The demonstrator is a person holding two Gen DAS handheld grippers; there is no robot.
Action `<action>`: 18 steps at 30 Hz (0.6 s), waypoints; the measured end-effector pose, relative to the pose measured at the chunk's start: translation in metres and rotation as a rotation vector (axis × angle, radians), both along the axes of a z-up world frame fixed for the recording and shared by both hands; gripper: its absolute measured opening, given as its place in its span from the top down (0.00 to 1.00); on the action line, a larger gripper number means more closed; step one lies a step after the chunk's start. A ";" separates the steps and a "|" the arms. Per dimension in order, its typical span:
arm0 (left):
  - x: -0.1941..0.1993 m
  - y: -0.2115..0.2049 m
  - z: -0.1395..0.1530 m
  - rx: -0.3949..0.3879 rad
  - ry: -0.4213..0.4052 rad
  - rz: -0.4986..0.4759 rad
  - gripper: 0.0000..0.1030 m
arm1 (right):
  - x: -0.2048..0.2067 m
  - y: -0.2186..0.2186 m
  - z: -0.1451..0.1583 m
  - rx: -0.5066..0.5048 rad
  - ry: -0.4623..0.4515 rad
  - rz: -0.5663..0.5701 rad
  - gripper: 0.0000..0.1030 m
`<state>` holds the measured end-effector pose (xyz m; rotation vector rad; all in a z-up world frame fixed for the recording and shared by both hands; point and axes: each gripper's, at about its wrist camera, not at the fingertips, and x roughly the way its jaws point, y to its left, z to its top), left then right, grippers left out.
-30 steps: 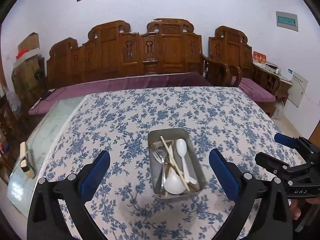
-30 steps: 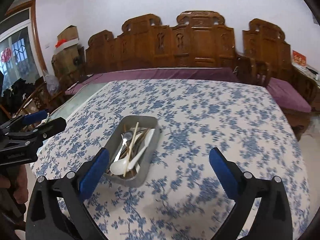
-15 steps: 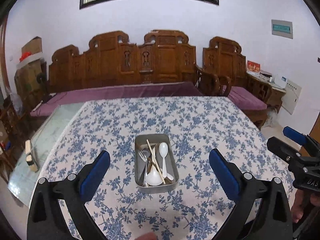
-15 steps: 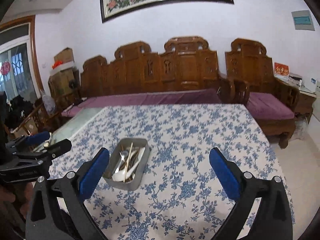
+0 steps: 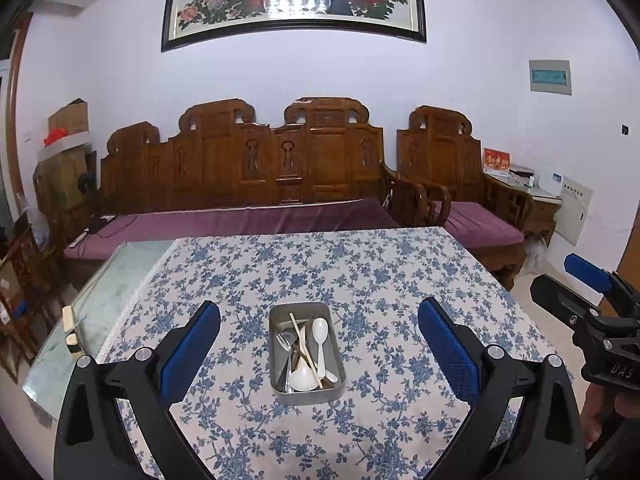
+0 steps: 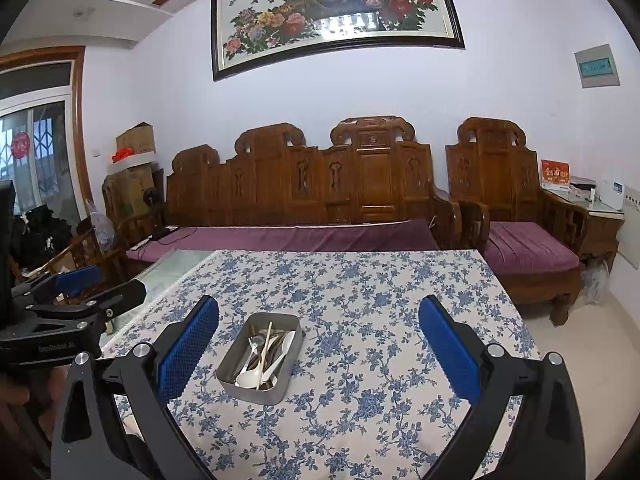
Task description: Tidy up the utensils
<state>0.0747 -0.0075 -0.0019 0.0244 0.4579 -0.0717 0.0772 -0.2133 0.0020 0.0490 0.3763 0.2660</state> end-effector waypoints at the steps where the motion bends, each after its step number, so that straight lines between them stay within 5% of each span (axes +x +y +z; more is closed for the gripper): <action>1: 0.000 0.000 0.000 0.000 -0.002 0.004 0.07 | 0.000 0.000 0.000 0.000 0.000 0.001 0.02; 18: 0.002 0.004 -0.004 -0.009 0.001 0.017 0.07 | -0.001 0.004 -0.001 0.001 0.001 0.006 0.02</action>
